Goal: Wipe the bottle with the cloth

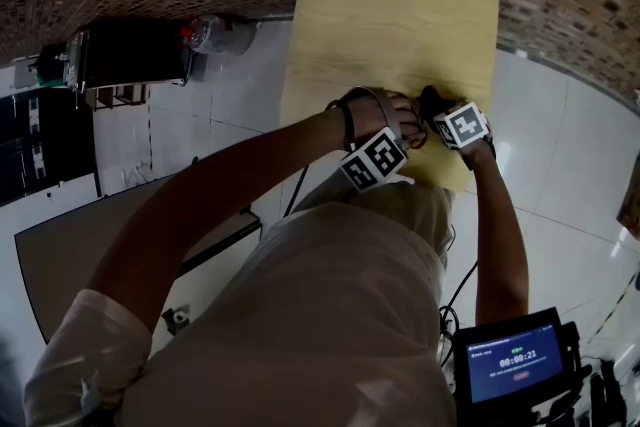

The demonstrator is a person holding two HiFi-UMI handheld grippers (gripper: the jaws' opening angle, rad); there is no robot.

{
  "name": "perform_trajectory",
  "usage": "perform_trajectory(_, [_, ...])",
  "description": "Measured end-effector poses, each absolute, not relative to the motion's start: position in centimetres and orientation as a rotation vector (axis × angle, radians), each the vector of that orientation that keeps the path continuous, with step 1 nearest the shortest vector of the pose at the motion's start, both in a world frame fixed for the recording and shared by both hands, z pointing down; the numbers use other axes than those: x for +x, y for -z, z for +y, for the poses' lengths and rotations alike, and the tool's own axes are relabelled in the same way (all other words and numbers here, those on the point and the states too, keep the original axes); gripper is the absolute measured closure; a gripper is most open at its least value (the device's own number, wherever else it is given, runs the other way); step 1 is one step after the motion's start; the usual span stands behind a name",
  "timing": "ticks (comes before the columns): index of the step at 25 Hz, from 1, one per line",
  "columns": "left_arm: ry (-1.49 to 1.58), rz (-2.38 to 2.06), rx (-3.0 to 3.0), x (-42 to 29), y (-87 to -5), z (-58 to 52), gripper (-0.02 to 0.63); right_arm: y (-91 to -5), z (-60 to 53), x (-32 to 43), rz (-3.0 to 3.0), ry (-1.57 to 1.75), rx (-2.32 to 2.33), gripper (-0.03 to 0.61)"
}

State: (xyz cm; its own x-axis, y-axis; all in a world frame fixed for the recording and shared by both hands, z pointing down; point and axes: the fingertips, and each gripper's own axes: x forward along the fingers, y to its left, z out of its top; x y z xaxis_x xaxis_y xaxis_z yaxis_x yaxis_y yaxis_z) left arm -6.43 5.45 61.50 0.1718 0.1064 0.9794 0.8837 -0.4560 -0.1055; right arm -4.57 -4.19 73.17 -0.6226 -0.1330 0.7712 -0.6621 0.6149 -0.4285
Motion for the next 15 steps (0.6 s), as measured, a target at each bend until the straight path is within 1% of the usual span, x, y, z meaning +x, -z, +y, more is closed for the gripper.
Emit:
perform_trajectory(4, [1.539, -0.69, -1.97, -5.2, -61.1, 3.5, 0.488, -71.4, -4.4, -0.8, -2.13, -1.135, 0.919, 0.482])
perform_trajectory(10, [1.765, -0.208, -2.307, -3.7, -60.7, -0.8, 0.488, -70.5, -2.2, 1.3, -2.136, -1.216, 1.032, 0.48])
perform_trajectory(15, [1.897, 0.23, -2.513, -3.8, -60.3, -4.6, 0.488, -70.7, -1.1, 1.3, -2.119, -1.26, 1.094, 0.48])
